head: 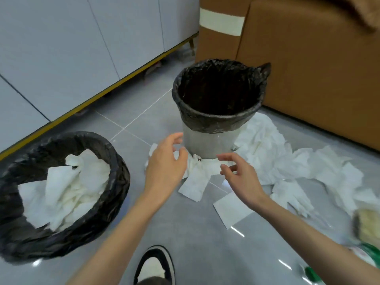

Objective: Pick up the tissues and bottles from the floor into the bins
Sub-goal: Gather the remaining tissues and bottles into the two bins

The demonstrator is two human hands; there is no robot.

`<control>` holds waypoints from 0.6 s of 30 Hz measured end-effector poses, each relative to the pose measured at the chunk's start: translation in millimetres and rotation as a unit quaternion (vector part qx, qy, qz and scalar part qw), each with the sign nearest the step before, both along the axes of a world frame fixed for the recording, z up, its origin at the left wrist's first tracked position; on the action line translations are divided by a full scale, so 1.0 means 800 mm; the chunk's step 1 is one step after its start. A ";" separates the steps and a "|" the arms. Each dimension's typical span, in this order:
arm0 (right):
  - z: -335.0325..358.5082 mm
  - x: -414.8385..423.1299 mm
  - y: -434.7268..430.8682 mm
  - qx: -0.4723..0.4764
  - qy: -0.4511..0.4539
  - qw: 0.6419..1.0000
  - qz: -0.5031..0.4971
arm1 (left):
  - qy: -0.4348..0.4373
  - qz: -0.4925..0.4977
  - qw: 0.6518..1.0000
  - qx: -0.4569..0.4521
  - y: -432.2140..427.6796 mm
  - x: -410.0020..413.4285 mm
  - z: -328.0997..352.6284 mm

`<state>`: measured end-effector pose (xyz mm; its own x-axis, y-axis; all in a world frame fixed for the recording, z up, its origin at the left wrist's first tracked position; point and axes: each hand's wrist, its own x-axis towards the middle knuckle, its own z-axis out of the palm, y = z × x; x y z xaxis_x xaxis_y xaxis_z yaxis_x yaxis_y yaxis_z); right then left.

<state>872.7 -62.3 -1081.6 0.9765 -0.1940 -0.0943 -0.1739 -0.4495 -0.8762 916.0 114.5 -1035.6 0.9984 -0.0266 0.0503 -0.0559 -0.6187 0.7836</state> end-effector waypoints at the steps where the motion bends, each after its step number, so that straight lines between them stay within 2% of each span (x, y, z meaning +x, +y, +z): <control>1: -0.004 -0.012 -0.015 0.001 0.002 1.000 -0.019 | 0.009 -0.026 1.000 0.008 -0.019 -0.006 -0.011; 8: -0.028 -0.092 -0.101 0.031 0.022 0.987 -0.156 | 0.072 -0.174 0.979 0.072 -0.124 -0.023 -0.059; 12: -0.053 -0.137 -0.146 -0.004 0.056 0.979 -0.196 | 0.066 -0.252 0.960 0.101 -0.180 -0.044 -0.080; 15: -0.074 -0.175 -0.189 -0.130 0.128 0.972 -0.148 | 0.053 -0.332 0.931 0.138 -0.220 -0.074 -0.097; 16: -0.080 -0.184 -0.200 -0.201 0.172 0.959 -0.105 | 0.049 -0.356 0.921 0.151 -0.226 -0.082 -0.101; 18: -0.085 -0.210 -0.223 -0.310 0.277 0.909 -0.036 | 0.055 -0.396 0.901 0.166 -0.240 -0.102 -0.110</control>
<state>704.4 -240.4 -1149.5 0.7948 -0.4389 -0.4191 -0.5596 -0.7972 -0.2264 834.4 -77.6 -1123.6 0.6577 -0.7288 -0.1908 -0.5163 -0.6205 0.5903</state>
